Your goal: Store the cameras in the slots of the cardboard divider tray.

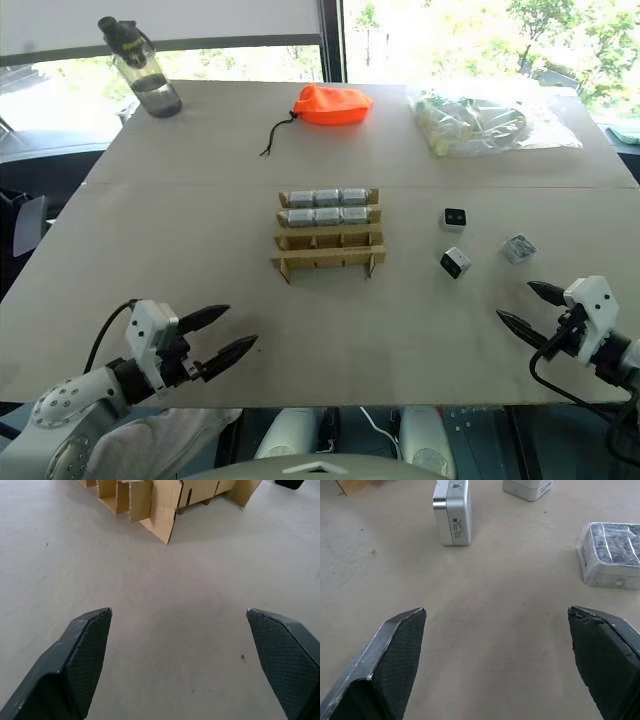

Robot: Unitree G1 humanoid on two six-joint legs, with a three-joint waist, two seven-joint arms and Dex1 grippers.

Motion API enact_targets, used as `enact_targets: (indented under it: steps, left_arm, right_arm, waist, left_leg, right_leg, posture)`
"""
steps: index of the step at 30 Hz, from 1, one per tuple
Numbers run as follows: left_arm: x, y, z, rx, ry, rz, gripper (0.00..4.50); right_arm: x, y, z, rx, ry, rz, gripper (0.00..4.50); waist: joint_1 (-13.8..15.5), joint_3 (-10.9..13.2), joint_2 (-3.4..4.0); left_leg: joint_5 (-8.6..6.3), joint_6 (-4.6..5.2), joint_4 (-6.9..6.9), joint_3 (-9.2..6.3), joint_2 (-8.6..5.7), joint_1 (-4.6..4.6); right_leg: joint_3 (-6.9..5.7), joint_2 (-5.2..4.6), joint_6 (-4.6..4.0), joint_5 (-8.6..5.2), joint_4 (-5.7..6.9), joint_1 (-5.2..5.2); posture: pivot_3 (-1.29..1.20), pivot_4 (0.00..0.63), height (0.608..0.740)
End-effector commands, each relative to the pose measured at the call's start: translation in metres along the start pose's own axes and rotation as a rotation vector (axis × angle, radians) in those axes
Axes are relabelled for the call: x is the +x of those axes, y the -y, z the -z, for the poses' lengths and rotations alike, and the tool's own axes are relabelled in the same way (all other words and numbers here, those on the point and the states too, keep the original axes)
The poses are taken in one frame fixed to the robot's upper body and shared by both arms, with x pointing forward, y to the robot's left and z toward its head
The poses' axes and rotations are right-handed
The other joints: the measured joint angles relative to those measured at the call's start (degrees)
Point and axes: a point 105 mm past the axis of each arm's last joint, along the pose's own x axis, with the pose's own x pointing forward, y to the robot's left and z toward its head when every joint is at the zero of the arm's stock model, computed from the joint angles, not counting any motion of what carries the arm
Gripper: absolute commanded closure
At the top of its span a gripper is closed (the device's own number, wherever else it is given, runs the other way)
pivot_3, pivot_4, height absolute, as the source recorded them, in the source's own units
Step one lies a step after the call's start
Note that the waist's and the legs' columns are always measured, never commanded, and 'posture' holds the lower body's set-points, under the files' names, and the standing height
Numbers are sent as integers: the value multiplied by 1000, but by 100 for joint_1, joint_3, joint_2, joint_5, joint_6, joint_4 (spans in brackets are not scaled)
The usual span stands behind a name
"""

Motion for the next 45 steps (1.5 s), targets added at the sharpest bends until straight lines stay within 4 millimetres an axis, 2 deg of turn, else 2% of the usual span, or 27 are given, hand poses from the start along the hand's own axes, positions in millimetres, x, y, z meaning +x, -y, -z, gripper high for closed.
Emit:
enact_targets:
  steps: [1,17,32,36,39,41,45]
  left_arm:
    - [1,0,-10,15,49,-10,44]
    - [-3,-3,-4,16,21,-9,44]
    - [4,-11,-2,26,21,16,44]
    - [6,-14,-5,46,34,25,44]
    - [9,-20,-14,168,19,66,44]
    - [11,-22,-21,238,10,98,44]
    - [10,1,-64,249,98,346,44]
  right_arm:
    - [-1,0,-8,-27,26,-4,17]
    - [-6,6,0,-14,-22,89,17]
    - [-2,12,2,-2,-27,144,17]
    - [-3,27,-2,10,-4,226,17]
    - [0,50,-12,72,55,348,17]
    - [4,56,-17,98,83,379,17]
    - [16,65,-19,101,90,410,17]
  waist:
    - [0,0,0]
    - [0,-2,-1]
    - [-2,-4,0]
    - [-4,-4,0]
    - [-6,-4,-1]
    - [-5,-5,1]
    - [-3,-5,-7]
  left_leg:
    - [0,0,0,0,0,0]
    - [1,-1,8,0,0,4]
    - [6,-11,12,2,0,8]
    - [6,-11,19,0,0,8]
    - [6,-10,27,1,0,9]
    - [5,-9,42,1,0,9]
    - [7,-12,46,-2,2,8]
  right_leg:
    - [0,0,0,0,0,0]
    - [2,2,2,-1,4,6]
    - [3,4,1,1,7,10]
    - [3,4,1,1,11,12]
    - [4,4,0,1,18,12]
    - [4,5,-1,1,35,11]
    - [4,5,-2,2,47,9]
  posture:
    - [0,150,740]
    - [0,150,740]
    - [0,150,740]
    - [0,150,740]
    - [0,150,740]
    - [0,150,740]
    - [0,150,740]
